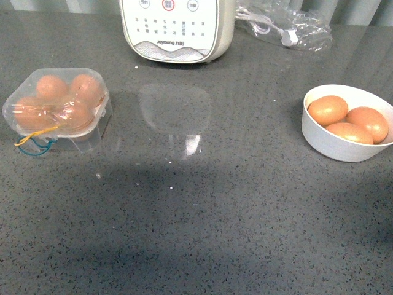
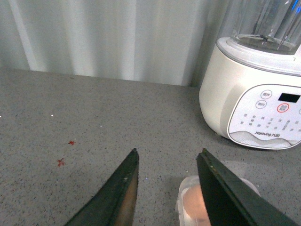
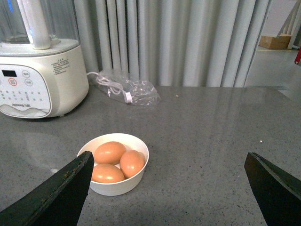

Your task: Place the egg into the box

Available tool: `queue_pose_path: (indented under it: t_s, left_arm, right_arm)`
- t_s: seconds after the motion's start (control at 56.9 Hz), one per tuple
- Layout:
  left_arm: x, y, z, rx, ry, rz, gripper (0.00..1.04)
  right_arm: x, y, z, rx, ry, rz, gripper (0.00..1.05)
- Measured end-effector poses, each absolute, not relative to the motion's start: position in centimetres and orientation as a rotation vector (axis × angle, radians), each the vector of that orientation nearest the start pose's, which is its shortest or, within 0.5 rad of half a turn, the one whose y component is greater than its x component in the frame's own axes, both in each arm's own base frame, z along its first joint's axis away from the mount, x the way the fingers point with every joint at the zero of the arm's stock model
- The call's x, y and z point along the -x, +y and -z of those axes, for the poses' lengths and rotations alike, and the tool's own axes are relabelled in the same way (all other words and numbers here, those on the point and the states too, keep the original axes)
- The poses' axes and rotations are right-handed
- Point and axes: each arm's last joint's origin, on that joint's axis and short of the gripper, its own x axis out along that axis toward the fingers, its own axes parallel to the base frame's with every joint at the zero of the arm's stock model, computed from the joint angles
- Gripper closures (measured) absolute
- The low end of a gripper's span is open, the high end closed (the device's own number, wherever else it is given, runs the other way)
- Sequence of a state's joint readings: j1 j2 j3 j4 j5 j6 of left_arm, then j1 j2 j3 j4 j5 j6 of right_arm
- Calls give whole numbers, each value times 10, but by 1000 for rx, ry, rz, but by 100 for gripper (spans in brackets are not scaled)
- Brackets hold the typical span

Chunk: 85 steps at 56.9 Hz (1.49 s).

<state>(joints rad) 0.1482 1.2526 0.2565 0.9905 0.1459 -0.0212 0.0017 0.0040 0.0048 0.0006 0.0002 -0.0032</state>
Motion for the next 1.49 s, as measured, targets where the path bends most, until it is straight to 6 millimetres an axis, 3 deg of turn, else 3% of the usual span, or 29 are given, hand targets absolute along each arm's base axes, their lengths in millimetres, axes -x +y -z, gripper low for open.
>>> queue_pose_path:
  t_s: [0.105, 0.545, 1.493]
  left_arm:
    - [-199, 22, -176, 20, 10, -10, 102]
    - [-157, 0, -163, 8, 11, 0, 101]
    - [-117, 0, -177, 8, -32, -2, 101]
  right_arm:
    - [-98, 0, -165, 3, -1, -3, 7]
    - [-98, 0, -165, 3, -1, -3, 7]
    - [-98, 0, -165, 3, -1, -3, 7]
